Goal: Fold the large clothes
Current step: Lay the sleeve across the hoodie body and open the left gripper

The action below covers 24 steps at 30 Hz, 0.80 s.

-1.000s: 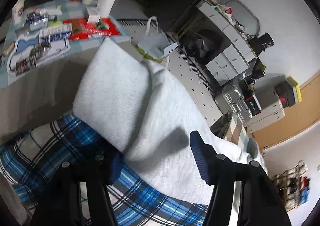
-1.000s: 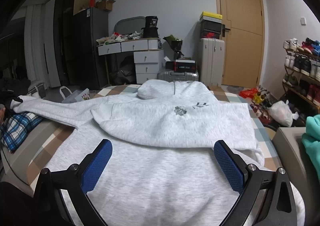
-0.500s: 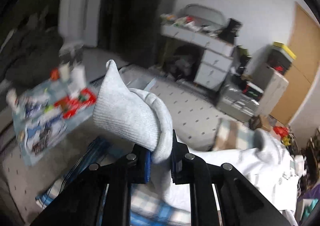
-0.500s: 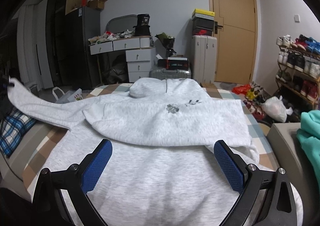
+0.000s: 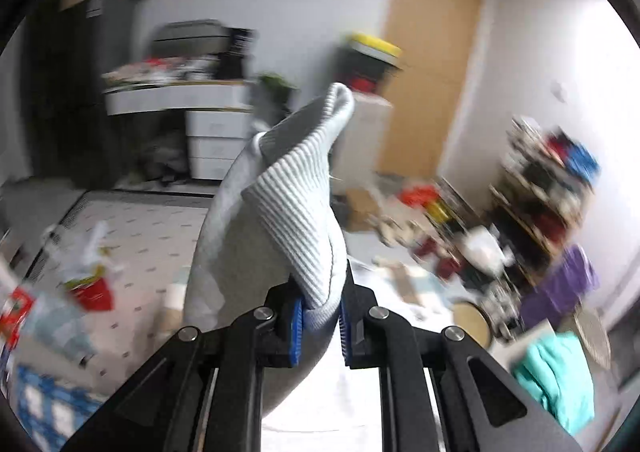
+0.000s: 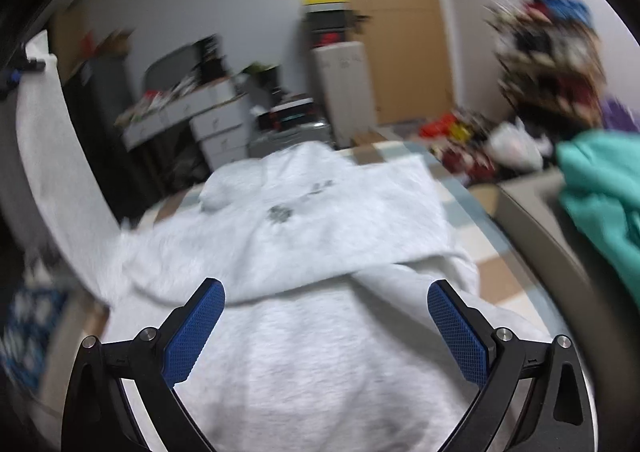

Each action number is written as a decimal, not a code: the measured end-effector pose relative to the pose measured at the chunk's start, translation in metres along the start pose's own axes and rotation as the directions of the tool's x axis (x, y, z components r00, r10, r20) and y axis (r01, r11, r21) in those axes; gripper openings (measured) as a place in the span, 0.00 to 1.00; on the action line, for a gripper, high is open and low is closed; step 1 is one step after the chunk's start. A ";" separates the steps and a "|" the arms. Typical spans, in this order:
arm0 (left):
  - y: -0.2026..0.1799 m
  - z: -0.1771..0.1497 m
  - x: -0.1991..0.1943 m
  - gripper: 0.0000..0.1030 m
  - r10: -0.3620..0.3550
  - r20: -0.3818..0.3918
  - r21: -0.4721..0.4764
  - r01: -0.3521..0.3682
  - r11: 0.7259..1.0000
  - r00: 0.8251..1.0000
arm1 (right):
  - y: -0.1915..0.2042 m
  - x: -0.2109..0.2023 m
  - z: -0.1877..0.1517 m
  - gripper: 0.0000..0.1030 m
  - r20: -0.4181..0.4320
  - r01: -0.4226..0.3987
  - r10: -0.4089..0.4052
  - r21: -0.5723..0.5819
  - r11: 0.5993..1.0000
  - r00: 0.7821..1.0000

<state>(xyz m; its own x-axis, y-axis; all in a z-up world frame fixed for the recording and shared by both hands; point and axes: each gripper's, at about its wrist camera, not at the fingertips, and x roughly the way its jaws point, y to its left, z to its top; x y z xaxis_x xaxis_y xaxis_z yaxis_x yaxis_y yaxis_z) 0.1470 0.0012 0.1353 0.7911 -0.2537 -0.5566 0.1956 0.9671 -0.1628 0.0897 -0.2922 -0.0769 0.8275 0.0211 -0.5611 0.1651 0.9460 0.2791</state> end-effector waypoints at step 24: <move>-0.165 -0.168 0.274 0.50 -0.427 -0.628 -0.172 0.419 0.892 0.651 | -0.110 -0.049 0.005 1.00 0.168 0.023 -0.089 0.361 0.932 0.982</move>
<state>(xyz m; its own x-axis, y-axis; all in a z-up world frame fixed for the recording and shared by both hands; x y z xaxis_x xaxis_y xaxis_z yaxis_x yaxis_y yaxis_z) 0.2344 -0.2312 -0.1273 0.0676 -0.5904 -0.8043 0.4062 0.7525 -0.5183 0.0339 -0.3990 -0.0768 0.8878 -0.1175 -0.4450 0.3662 0.7658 0.5285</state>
